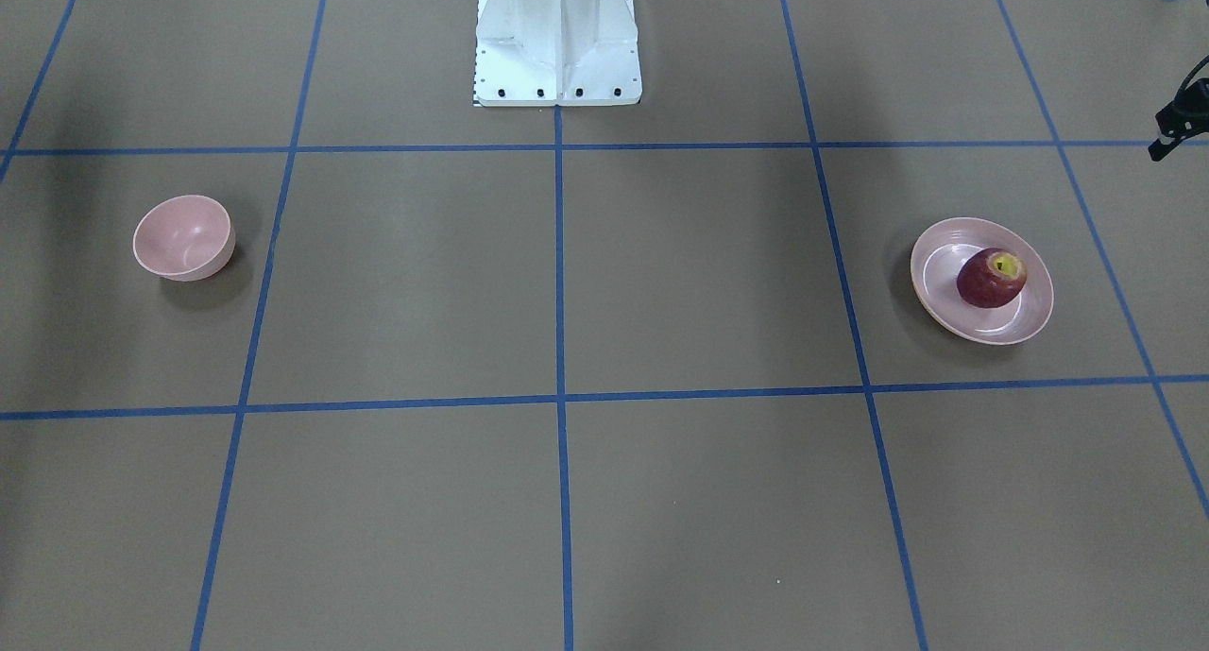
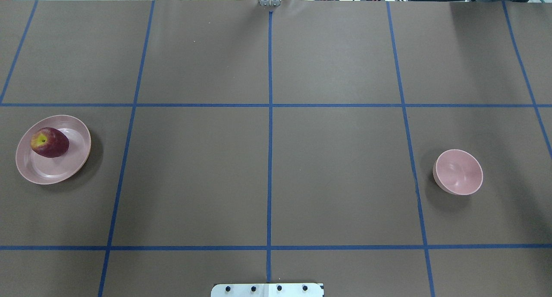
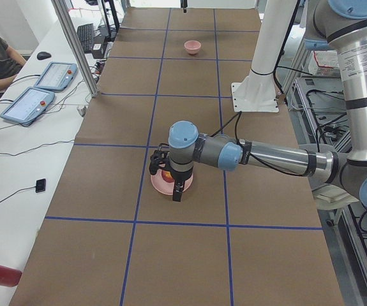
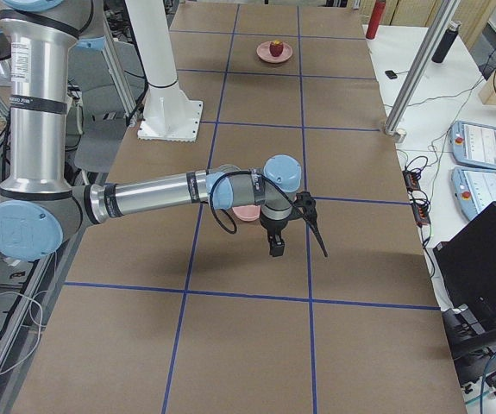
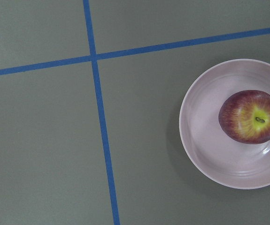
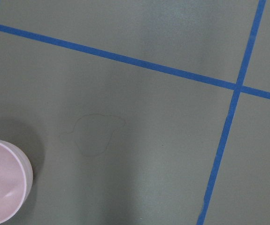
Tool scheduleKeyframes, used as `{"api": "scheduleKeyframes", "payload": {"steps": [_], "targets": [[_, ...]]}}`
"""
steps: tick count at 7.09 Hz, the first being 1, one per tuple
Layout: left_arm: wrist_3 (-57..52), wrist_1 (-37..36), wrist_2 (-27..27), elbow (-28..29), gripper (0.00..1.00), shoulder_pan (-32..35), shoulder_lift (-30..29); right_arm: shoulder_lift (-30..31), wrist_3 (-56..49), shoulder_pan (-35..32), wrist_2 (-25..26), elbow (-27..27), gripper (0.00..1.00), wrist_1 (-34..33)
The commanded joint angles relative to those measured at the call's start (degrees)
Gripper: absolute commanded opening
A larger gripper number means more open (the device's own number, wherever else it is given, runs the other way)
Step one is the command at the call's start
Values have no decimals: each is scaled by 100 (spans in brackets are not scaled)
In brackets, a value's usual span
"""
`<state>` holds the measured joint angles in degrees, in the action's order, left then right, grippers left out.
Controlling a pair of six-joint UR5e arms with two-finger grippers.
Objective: Move apple from plate to bowl
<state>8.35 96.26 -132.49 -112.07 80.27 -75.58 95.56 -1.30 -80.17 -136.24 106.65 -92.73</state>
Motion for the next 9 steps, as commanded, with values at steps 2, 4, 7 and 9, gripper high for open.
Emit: {"api": "scheduleKeyframes", "payload": {"steps": [2, 4, 7, 9], "targets": [[0, 24, -58, 27, 98, -2, -1, 24, -2, 1, -42, -48, 100, 27], [17, 50, -58, -112, 98, -2, -1, -46, 7, 1, -42, -30, 100, 35], [70, 68, -58, -245, 98, 6, 8, -55, 25, 1, 45, -22, 100, 27], [62, 68, -67, -262, 98, 6, -1, -64, 16, 1, 54, -30, 100, 27]]}}
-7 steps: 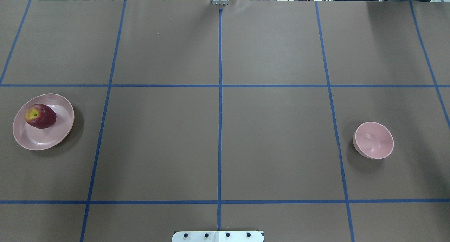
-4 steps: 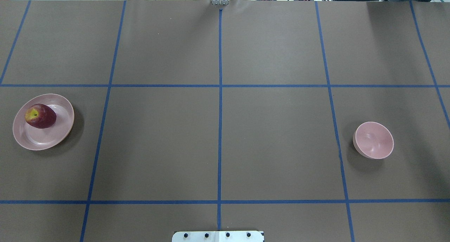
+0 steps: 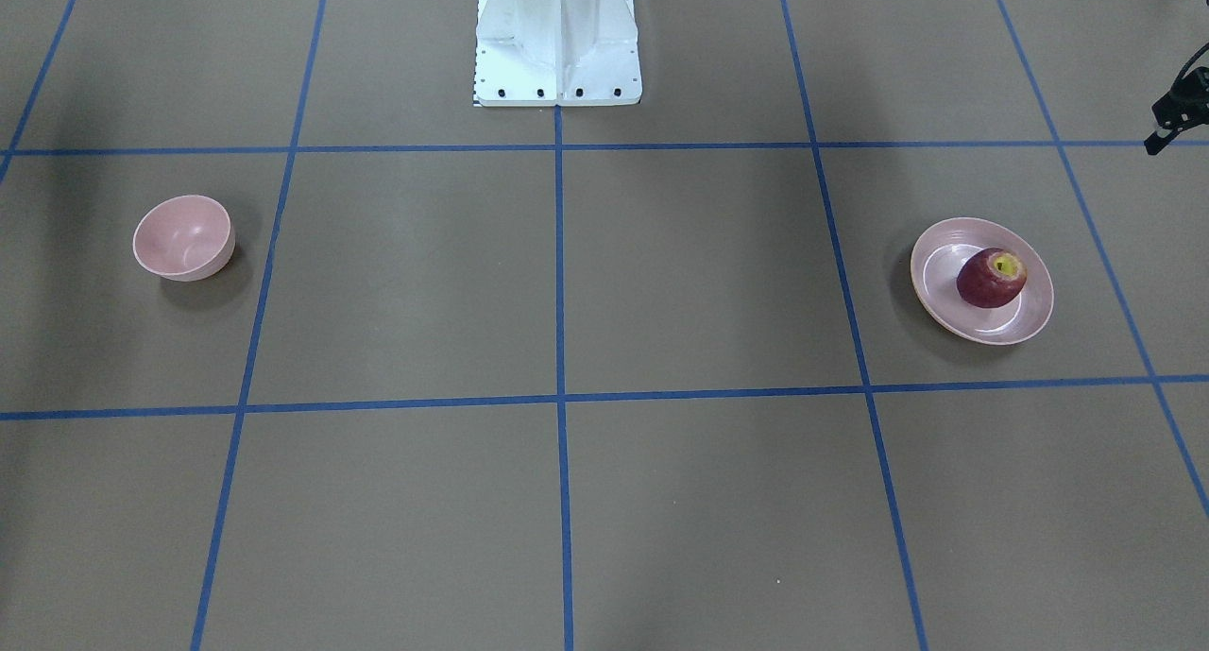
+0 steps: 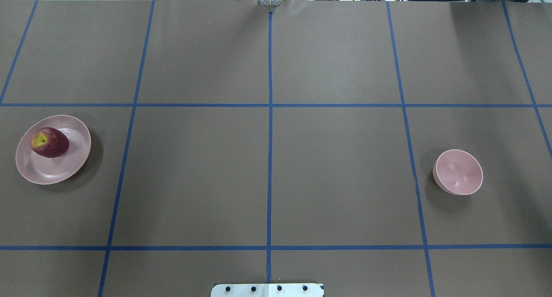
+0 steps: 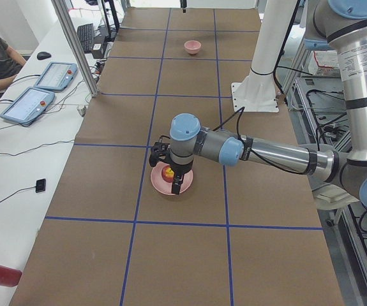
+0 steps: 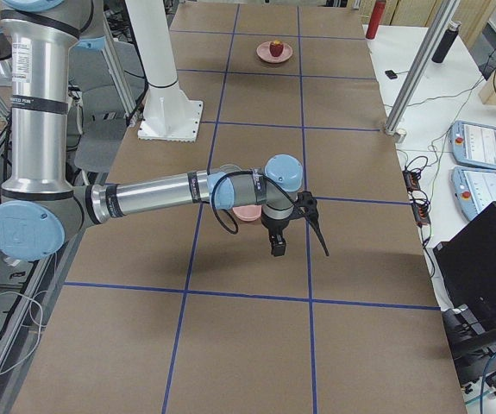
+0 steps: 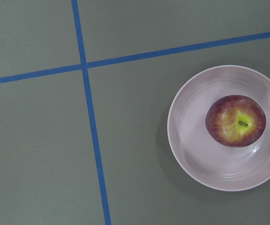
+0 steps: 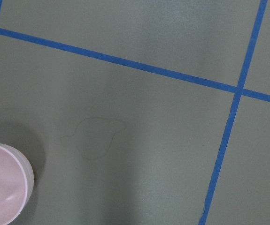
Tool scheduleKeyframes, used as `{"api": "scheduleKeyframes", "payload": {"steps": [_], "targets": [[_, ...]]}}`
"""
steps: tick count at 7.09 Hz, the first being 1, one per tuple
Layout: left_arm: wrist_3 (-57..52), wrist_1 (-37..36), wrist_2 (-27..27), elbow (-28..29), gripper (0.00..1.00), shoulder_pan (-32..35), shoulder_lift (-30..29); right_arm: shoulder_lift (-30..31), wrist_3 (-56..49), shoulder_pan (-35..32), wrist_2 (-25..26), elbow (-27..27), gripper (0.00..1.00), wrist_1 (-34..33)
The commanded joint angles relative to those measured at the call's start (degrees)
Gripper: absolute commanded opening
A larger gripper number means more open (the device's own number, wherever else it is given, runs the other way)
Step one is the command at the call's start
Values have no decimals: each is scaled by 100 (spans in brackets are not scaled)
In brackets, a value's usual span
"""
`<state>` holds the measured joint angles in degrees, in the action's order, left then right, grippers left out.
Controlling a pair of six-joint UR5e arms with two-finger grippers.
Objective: Move apple from plate to bowl
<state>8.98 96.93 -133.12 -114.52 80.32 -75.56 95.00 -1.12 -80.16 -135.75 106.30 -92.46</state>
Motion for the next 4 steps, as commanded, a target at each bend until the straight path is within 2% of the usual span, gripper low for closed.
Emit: {"api": "scheduleKeyframes", "payload": {"steps": [1, 4], "targets": [[-10, 1, 5, 0, 98, 1, 6, -8, -2, 0, 4, -4, 100, -1], [-2, -7, 5, 26, 98, 10, 6, -8, -2, 0, 4, -4, 100, -1]]}}
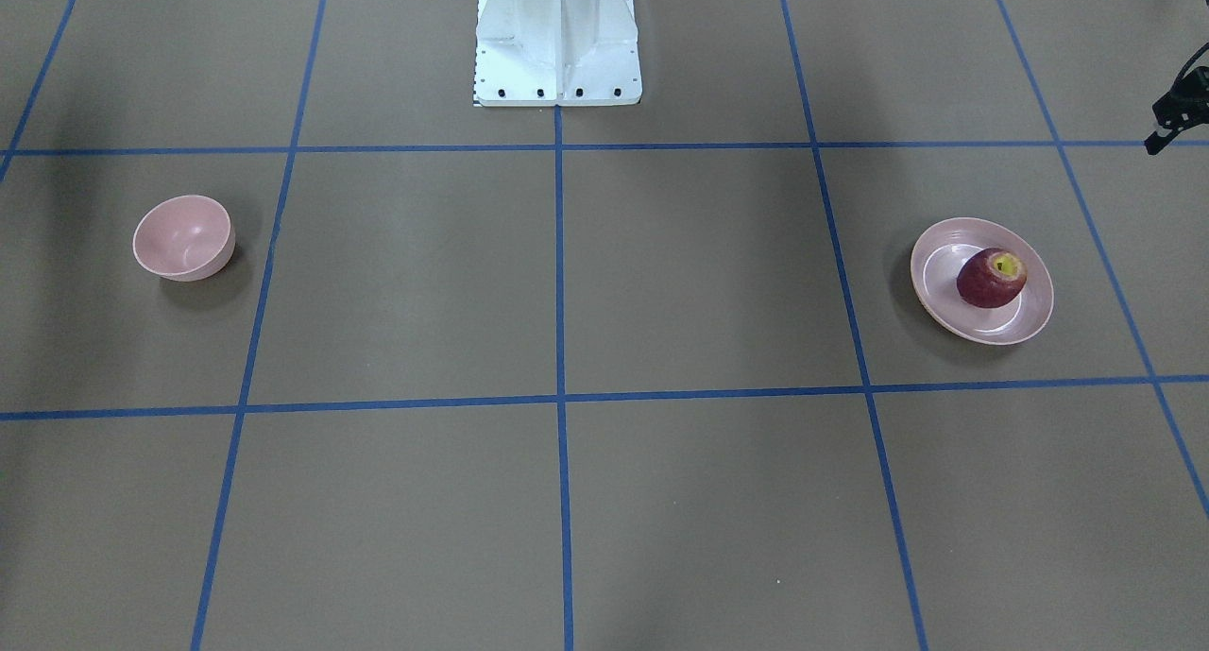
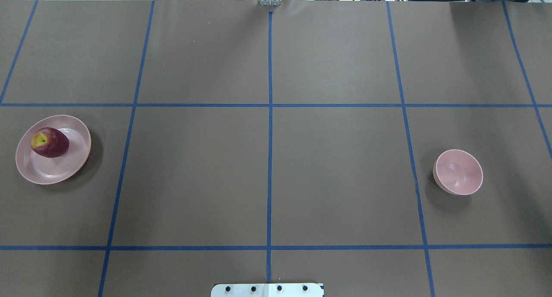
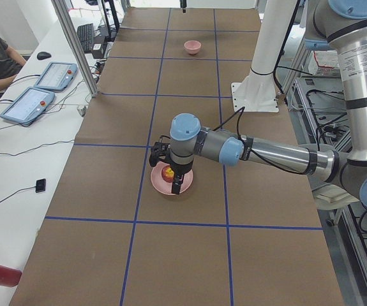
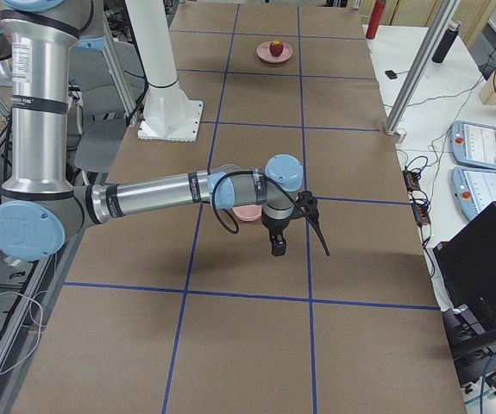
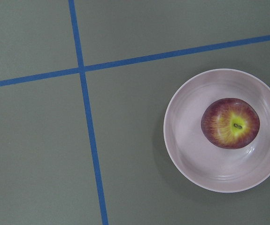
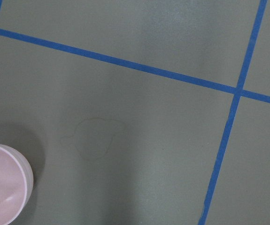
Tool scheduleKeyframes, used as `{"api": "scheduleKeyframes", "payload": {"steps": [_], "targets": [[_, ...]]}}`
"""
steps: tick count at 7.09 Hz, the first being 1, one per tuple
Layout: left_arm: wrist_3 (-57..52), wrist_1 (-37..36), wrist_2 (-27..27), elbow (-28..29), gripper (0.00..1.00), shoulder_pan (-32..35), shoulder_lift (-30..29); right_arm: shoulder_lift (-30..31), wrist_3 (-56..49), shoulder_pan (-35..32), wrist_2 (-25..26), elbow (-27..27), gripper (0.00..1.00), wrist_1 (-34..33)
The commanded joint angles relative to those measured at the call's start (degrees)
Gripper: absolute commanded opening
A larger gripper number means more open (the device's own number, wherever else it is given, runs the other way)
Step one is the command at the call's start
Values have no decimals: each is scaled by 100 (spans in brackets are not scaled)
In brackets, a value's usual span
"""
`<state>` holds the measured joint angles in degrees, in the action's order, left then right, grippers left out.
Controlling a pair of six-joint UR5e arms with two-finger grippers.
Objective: Move apple from plate to bowl
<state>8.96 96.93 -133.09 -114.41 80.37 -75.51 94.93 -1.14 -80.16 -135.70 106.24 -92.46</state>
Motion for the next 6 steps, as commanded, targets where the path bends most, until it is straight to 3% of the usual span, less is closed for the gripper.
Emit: {"api": "scheduleKeyframes", "payload": {"steps": [1, 6], "targets": [[9, -7, -15, 24, 98, -4, 1, -9, 0, 0, 0, 2, 100, 0], [-8, 2, 2, 50, 98, -13, -34, -9, 0, 0, 0, 2, 100, 9]]}}
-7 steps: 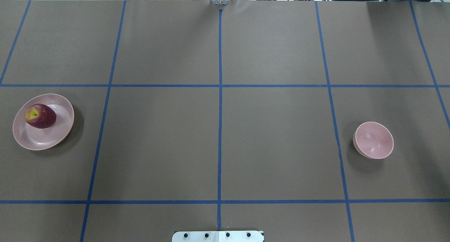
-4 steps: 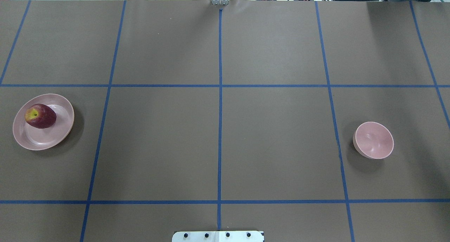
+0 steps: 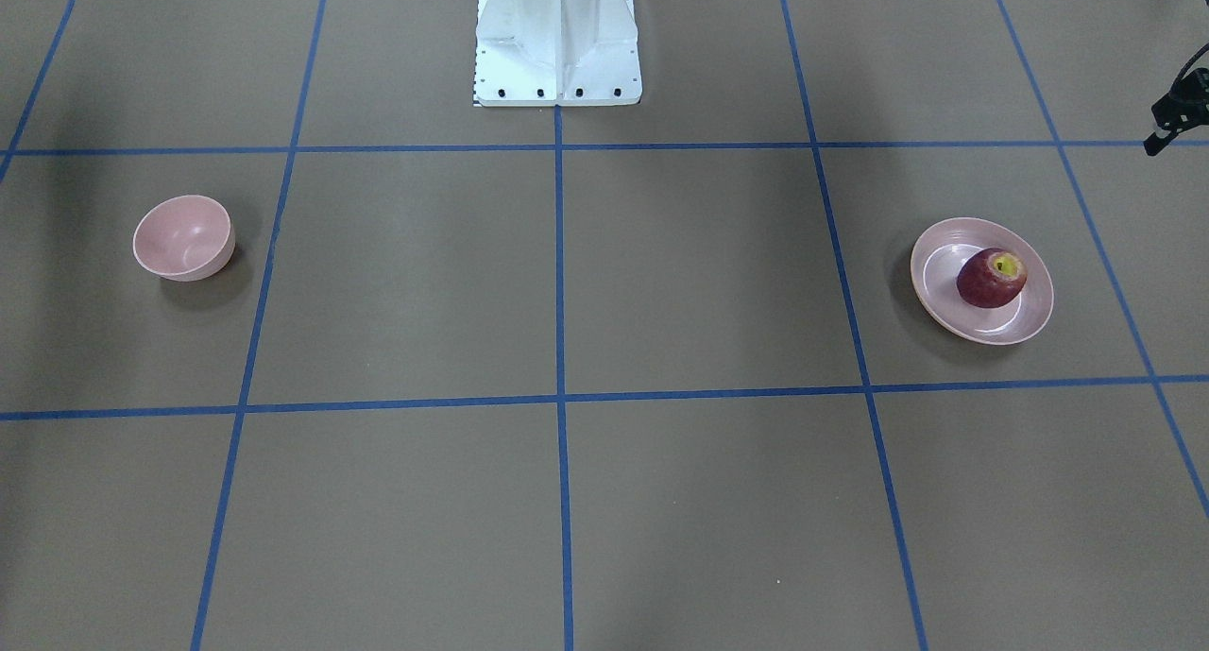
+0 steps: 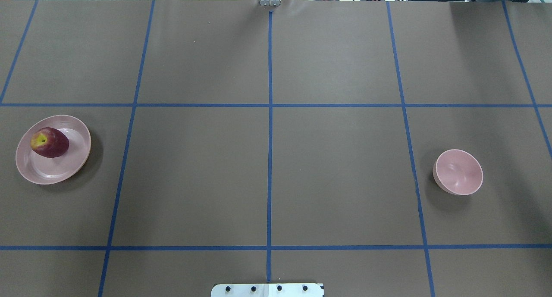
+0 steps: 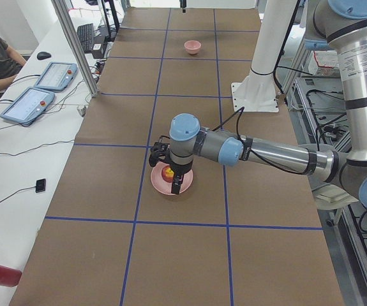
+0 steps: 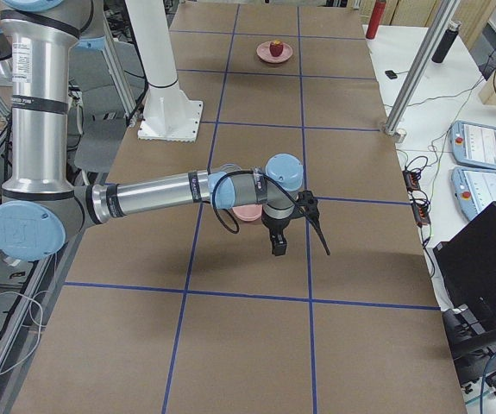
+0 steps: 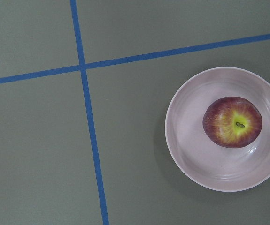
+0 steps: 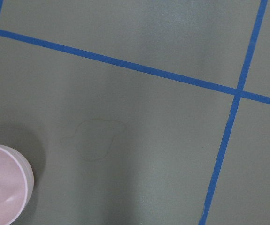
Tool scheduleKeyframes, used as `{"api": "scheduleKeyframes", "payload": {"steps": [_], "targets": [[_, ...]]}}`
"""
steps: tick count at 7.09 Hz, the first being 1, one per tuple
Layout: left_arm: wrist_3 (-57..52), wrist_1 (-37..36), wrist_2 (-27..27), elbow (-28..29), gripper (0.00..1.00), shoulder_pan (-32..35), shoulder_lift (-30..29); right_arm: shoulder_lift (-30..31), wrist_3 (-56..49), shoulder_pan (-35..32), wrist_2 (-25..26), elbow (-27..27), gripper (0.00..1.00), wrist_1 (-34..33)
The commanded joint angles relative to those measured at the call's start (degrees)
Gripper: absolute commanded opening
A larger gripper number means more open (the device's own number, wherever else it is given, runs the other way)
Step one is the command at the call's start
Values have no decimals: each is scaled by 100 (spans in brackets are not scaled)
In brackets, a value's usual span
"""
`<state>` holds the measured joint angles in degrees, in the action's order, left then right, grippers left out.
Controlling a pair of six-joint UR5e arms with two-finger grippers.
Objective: Move apple from plate to bowl
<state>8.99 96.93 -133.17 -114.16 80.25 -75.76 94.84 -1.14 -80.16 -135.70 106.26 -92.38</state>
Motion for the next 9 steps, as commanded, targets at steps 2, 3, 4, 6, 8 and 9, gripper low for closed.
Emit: {"api": "scheduleKeyframes", "payload": {"steps": [2, 3, 4, 6, 8, 9], "targets": [[15, -8, 11, 52, 98, -1, -8, -9, -9, 0, -9, 0, 100, 1], [6, 1, 2, 17, 98, -1, 0, 17, -17, 9, -9, -61, 100, 1], [6, 1, 2, 34, 98, -1, 0, 87, -52, 0, -18, -70, 100, 1], [6, 1, -7, 140, 98, -18, -79, 88, -18, 0, -9, -131, 100, -8], [24, -8, 2, 157, 98, -36, -166, 70, -18, 0, -105, -202, 100, 1], [285, -25, -7, 166, 98, -36, -202, 27, -9, 26, -158, -150, 100, 9]]}}
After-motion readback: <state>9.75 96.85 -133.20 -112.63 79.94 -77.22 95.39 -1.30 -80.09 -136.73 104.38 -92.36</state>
